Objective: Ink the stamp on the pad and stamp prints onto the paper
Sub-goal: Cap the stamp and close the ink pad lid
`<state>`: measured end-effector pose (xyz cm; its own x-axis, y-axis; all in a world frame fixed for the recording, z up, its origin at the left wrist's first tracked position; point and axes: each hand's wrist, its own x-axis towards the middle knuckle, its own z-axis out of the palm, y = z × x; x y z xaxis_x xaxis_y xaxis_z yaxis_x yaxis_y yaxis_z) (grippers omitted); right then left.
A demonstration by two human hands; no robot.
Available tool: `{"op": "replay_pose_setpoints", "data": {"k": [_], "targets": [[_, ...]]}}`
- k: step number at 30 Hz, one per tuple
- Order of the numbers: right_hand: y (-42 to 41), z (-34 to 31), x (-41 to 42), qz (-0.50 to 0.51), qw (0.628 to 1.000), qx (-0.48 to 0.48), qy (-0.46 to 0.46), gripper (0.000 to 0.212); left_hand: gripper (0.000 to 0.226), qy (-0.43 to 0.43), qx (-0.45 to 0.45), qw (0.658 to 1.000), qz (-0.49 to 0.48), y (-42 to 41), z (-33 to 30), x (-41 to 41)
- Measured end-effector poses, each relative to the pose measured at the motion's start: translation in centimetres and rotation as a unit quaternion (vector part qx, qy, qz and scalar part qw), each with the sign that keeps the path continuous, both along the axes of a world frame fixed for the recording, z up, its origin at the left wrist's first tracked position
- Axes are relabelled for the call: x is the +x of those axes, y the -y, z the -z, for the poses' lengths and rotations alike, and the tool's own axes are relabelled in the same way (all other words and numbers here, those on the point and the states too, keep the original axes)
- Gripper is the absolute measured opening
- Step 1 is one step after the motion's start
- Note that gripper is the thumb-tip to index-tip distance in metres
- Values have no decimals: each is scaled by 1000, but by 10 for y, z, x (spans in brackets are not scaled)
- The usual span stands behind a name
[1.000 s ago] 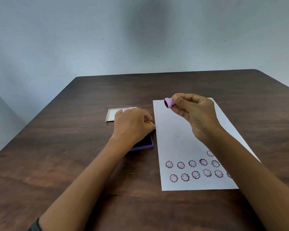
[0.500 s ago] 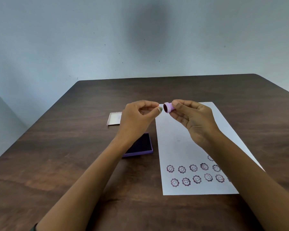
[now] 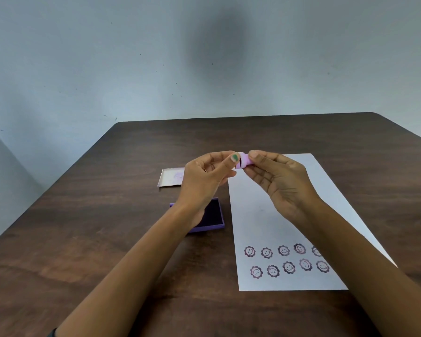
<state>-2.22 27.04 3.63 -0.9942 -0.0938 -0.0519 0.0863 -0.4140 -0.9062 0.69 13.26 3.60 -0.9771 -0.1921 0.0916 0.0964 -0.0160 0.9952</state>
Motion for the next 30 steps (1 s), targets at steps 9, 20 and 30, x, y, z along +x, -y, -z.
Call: {"op": "replay_pose_setpoints", "data": {"k": [9,20,30], "targets": [[1,-2,3,12,999,34,-41,18,12,-29,-6,1000,-7,1,1,-1],[2,-1,5,29,991,82,-104,24,20,-43,-9,999,-24,2,3,-3],[3,3,4,61,979,131,-142,23,17,-79,-47,995,-25,4,8,-7]]}}
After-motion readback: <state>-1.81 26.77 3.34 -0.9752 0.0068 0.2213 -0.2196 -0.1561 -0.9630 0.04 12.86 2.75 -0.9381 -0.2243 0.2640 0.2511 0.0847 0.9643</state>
